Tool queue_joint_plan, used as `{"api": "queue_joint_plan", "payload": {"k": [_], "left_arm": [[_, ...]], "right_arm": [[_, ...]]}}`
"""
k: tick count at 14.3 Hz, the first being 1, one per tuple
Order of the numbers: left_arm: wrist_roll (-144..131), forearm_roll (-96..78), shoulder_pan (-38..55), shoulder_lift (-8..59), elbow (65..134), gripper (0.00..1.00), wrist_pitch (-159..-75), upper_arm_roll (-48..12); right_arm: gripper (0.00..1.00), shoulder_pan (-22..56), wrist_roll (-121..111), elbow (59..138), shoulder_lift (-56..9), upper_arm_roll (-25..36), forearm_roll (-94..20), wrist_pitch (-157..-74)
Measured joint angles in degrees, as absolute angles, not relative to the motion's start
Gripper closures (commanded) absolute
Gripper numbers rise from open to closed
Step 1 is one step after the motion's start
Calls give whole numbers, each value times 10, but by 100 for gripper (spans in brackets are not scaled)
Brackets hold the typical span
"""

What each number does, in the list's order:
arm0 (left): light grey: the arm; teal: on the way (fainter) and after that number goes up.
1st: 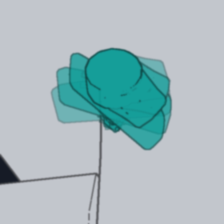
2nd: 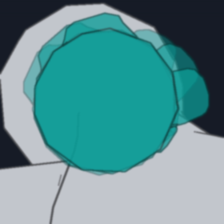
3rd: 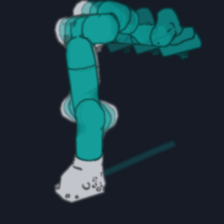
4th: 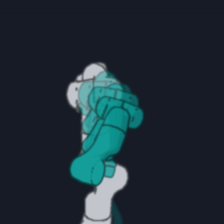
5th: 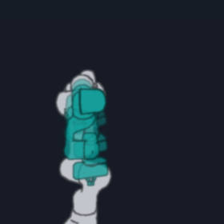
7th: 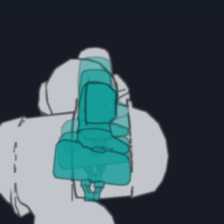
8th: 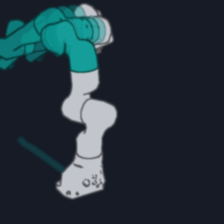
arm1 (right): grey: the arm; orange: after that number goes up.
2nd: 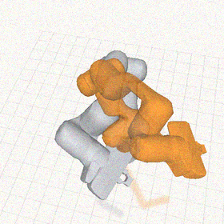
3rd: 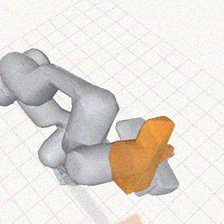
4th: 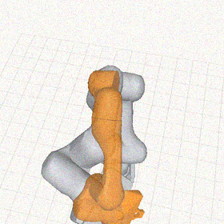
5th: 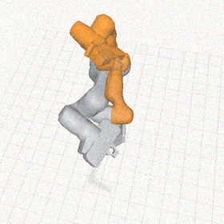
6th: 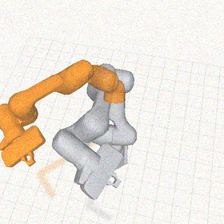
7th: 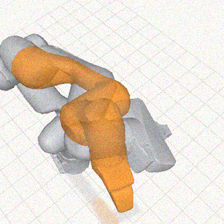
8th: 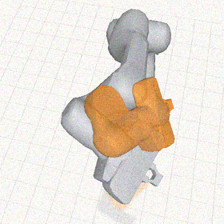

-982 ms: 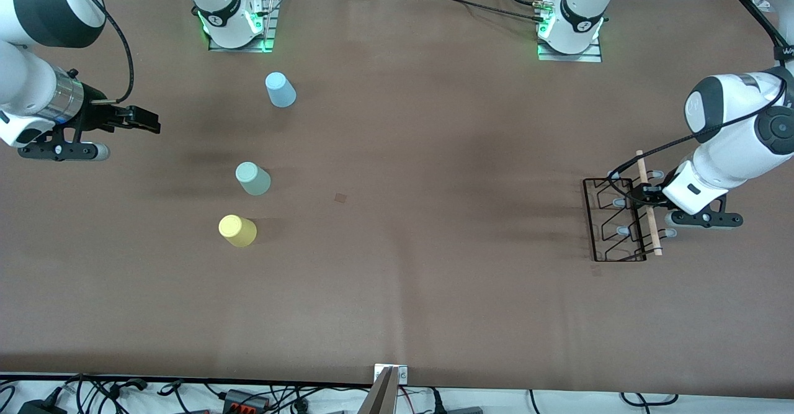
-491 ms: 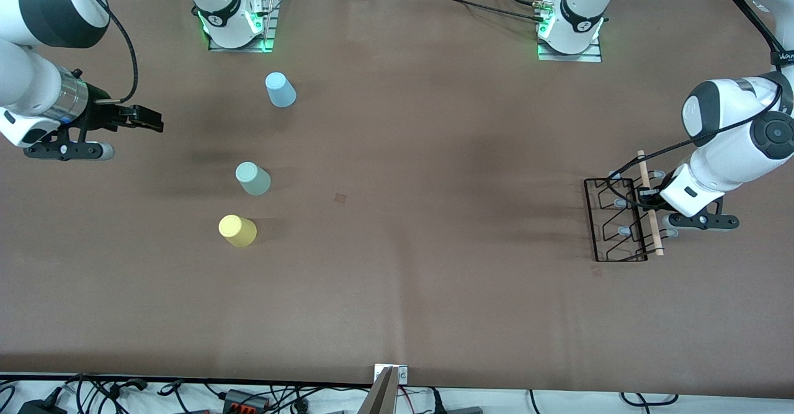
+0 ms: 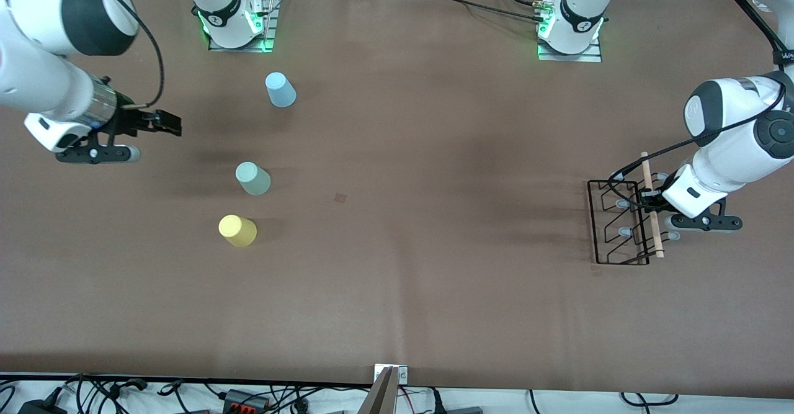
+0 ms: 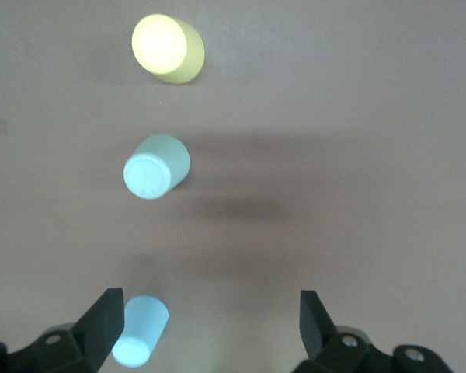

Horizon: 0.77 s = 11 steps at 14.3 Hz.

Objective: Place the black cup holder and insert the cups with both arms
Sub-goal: 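Close the left gripper on the dowel and lift the rack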

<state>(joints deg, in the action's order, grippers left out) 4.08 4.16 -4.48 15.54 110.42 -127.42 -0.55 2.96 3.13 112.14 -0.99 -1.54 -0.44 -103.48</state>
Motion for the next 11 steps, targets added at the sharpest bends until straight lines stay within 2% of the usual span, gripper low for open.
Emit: {"api": "queue_joint_plan", "payload": {"k": [3,5,9,11], "left_arm": [[33,41,-41,147,1034,99,-1161,-53],[4,40,-37,142,1004,99,-1120,-99],[-129,37,-31,147,996,99,-1117,-212],[-218,37,-10,161,996,99,-1130,-255]], "right_arm": [[0,50,70,1193,-6,-16,-4,-1134],[0,66,106,1228,-5,-17,-4,-1191],[0,86,131,1308,-18,-18,-4,-1337],[0,91,135,1324,-42,-17,-4,-1393]]}}
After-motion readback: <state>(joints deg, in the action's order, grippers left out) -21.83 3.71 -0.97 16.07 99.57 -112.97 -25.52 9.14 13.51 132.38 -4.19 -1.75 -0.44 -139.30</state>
